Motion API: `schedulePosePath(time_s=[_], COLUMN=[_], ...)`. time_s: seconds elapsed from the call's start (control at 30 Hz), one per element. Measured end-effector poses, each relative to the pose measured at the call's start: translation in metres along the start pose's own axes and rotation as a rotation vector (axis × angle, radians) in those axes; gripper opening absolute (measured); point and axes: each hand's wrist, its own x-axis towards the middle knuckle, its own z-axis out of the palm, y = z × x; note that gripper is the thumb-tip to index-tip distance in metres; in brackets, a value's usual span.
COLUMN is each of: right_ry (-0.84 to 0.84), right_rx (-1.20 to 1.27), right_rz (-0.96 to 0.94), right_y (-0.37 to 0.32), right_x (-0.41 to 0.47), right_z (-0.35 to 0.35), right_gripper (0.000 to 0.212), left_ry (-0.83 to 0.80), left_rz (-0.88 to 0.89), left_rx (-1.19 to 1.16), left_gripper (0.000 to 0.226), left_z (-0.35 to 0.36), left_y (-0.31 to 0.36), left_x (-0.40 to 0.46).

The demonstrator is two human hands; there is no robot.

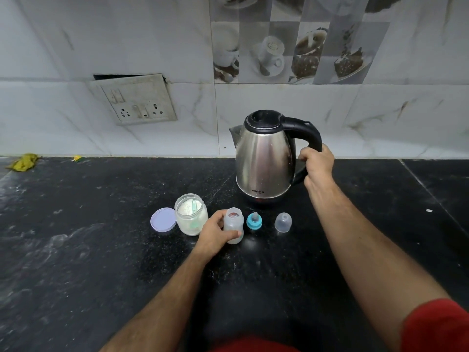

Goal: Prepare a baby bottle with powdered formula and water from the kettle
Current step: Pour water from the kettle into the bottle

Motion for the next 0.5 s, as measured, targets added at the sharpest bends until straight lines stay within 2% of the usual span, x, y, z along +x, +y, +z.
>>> schedulePosePath(time_s=[0.5], right_ry=[-0.075], right_rx=[-0.062], right_rz=[0.111], right_y=[0.076], right_x=[0.066], right_z=[0.04], right_gripper=[0.031], left_ry=[0.064], left_rz=[-0.008], left_rx=[0.005], left_gripper=[0.053], left_z=[-0.001], left_y=[-0.003], left_x=[0.024])
